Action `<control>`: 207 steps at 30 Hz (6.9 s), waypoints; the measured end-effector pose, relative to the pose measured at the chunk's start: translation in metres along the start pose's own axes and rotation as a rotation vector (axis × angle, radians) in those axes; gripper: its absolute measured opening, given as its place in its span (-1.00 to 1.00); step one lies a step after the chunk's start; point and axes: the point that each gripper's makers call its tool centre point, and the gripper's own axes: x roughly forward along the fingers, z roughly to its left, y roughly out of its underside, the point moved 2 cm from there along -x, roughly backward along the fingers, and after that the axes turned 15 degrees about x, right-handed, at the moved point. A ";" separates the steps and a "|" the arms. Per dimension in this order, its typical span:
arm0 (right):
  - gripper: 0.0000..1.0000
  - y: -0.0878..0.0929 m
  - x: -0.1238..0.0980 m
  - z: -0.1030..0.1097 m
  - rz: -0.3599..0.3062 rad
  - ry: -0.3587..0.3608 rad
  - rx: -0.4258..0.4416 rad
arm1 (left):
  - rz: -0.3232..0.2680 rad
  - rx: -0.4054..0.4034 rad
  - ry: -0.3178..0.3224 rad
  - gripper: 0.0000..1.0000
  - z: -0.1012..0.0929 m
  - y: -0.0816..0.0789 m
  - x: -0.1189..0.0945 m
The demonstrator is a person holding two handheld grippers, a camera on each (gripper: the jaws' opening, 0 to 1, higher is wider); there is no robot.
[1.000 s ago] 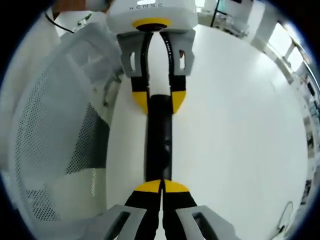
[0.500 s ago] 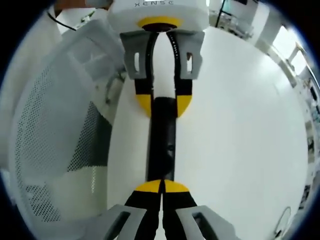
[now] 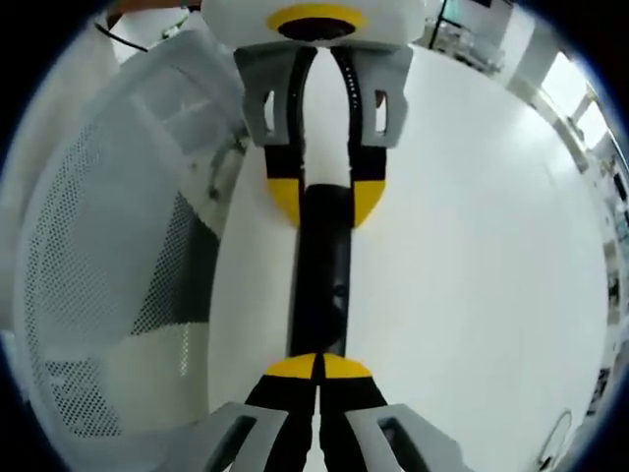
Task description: Press the specified remote control buttons in sequence, fully releasing each button before pressing the next.
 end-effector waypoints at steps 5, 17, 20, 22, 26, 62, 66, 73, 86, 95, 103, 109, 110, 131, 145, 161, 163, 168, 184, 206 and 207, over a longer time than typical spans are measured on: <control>-1.00 0.001 0.003 0.001 0.014 0.001 -0.011 | 0.000 0.000 -0.002 -0.53 -0.001 -0.001 0.000; -1.00 0.001 0.002 0.002 0.018 0.001 -0.005 | -0.001 -0.001 -0.002 -0.53 -0.001 -0.002 -0.001; -1.00 0.001 0.003 0.000 0.019 -0.001 0.000 | -0.001 -0.001 -0.002 -0.53 -0.001 -0.002 -0.001; -1.00 0.001 0.003 0.000 0.019 -0.002 0.004 | -0.001 0.000 -0.002 -0.53 -0.001 -0.002 -0.001; -1.00 0.002 0.003 -0.001 0.017 -0.005 0.015 | -0.001 0.001 -0.003 -0.53 -0.001 -0.003 -0.002; -1.00 -0.004 -0.009 -0.001 -0.029 0.010 0.025 | 0.012 0.002 -0.001 -0.53 -0.001 -0.002 -0.001; -1.00 -0.007 -0.011 -0.002 -0.040 0.009 0.023 | 0.012 0.001 0.001 -0.53 0.000 -0.001 0.000; -1.00 -0.013 -0.013 -0.001 -0.045 0.009 0.009 | 0.013 0.000 0.003 -0.53 -0.001 -0.001 -0.001; -1.00 -0.022 -0.007 0.005 -0.038 -0.005 -0.012 | 0.012 -0.001 -0.001 -0.53 -0.001 -0.001 -0.001; -1.00 -0.022 -0.002 0.004 -0.026 -0.014 -0.016 | 0.008 -0.002 -0.005 -0.53 0.000 -0.001 -0.001; -1.00 -0.021 0.005 0.006 -0.015 -0.022 -0.011 | 0.008 0.000 -0.004 -0.53 -0.001 -0.002 -0.001; -1.00 -0.019 0.008 0.005 -0.008 -0.025 -0.009 | 0.006 -0.001 -0.004 -0.53 -0.001 -0.002 0.000; -1.00 -0.020 0.008 0.006 -0.008 -0.027 -0.008 | 0.005 -0.002 -0.004 -0.53 -0.001 -0.002 0.000; -1.00 -0.019 0.009 0.002 0.005 -0.031 -0.001 | 0.001 -0.002 -0.003 -0.53 0.000 -0.002 -0.001; -1.00 -0.018 0.008 0.003 0.009 -0.023 -0.019 | 0.000 0.000 -0.001 -0.53 0.000 -0.002 -0.001; -1.00 -0.020 -0.012 -0.002 -0.030 -0.004 0.006 | 0.001 0.002 -0.002 -0.53 0.000 -0.002 -0.001; -1.00 -0.022 -0.015 -0.002 -0.037 -0.001 0.008 | 0.001 0.002 -0.002 -0.53 -0.002 -0.003 -0.001; -1.00 -0.029 -0.020 -0.002 -0.057 0.003 0.006 | 0.002 0.005 -0.003 -0.53 -0.002 -0.003 -0.001; -1.00 -0.044 -0.015 -0.001 -0.066 -0.013 -0.012 | 0.000 0.007 -0.006 -0.53 0.000 -0.001 0.001; -1.00 -0.045 0.003 0.000 -0.027 -0.038 -0.008 | -0.022 0.008 -0.011 -0.53 0.000 0.000 0.000; -1.00 -0.045 0.004 0.000 -0.026 -0.039 -0.008 | -0.022 0.008 -0.011 -0.53 0.000 -0.001 -0.001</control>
